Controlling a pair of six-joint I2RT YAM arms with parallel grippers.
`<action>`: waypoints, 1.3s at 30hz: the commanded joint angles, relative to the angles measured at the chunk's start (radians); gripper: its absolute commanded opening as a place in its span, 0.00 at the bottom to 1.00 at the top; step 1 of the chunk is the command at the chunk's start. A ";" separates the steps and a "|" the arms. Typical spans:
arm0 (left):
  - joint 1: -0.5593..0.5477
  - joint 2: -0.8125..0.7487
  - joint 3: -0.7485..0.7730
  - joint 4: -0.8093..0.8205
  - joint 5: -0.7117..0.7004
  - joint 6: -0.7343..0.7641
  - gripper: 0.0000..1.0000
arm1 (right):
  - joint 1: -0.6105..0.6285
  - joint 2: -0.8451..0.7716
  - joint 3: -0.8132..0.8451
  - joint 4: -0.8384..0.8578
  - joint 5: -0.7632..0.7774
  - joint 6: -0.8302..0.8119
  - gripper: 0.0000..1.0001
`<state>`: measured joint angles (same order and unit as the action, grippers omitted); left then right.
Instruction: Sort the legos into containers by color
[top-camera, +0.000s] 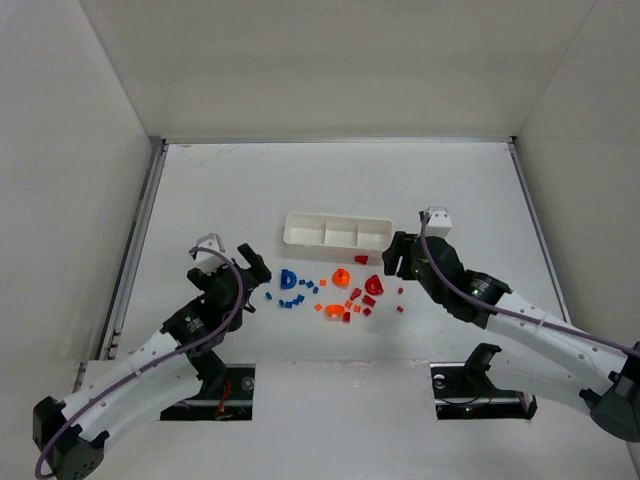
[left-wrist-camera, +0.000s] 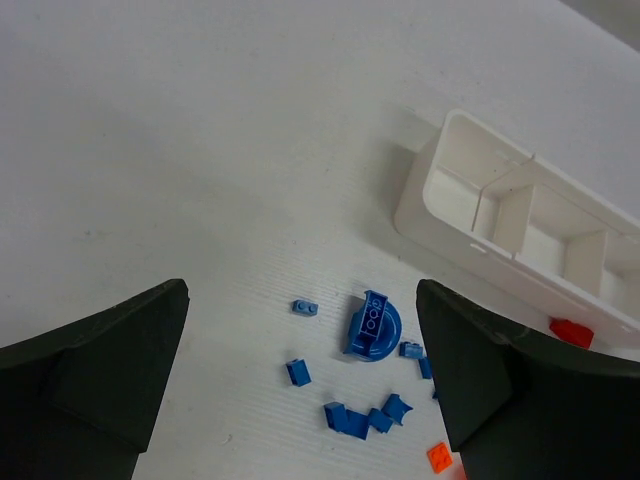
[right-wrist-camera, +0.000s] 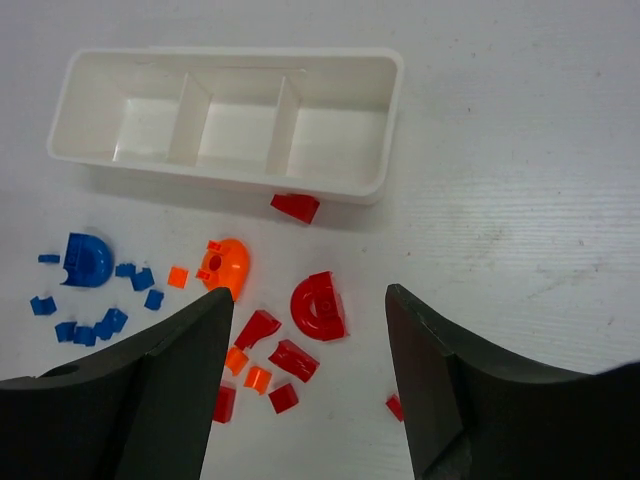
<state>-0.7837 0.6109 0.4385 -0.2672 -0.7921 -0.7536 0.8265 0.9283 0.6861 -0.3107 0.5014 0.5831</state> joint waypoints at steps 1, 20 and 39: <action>0.001 -0.057 -0.026 0.014 -0.001 0.023 1.00 | 0.012 0.017 0.085 0.005 0.005 -0.045 0.69; -0.153 -0.083 -0.053 0.148 -0.137 0.165 1.00 | 0.227 0.311 0.098 0.070 0.074 0.187 0.34; -0.352 0.090 -0.090 0.250 -0.072 0.135 0.38 | 0.207 0.814 0.346 0.217 0.144 0.113 0.59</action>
<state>-1.1267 0.7029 0.3508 -0.0536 -0.8574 -0.6140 1.0462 1.7176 0.9714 -0.1371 0.5755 0.7036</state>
